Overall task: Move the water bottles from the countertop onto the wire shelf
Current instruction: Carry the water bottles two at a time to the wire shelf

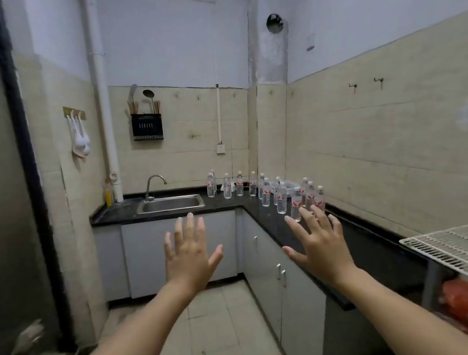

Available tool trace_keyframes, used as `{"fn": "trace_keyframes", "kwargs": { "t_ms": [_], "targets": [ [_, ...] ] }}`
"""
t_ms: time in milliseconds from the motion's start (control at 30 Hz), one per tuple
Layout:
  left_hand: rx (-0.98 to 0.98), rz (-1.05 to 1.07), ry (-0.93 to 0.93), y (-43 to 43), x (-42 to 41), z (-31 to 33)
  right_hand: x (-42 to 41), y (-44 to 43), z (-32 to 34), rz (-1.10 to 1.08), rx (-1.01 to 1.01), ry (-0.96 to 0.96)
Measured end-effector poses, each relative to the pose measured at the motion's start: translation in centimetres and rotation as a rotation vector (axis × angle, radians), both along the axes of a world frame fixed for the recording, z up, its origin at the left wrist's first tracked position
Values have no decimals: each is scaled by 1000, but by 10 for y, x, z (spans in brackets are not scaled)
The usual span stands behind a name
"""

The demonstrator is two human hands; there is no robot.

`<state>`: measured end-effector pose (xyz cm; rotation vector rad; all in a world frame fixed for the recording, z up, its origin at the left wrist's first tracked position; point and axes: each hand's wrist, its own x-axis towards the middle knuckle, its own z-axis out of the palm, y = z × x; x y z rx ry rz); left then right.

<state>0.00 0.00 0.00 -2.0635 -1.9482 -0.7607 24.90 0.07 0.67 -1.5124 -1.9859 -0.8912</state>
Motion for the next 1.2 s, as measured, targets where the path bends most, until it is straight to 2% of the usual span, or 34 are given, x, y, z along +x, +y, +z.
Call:
{"fn": "trace_keyframes", "kwargs": {
  "t_ms": [300,733,900,1100,1200],
  "targets": [
    [-120,108,52,66,-7,-52,-12,83,-49,24,-132,-2],
    [-101,144,-22,300,-56,-42,-65,304,-41,25,-224,49],
    [-147,135,-15,366,-62,-63,-72,382,-57,42,-254,43],
    [-214,173,-160,463,-72,-82,-85,497,-74,64,-281,58],
    [-184,178,-202,519,-74,-87,-86,562,-80,68,-310,49]
  ]
}}
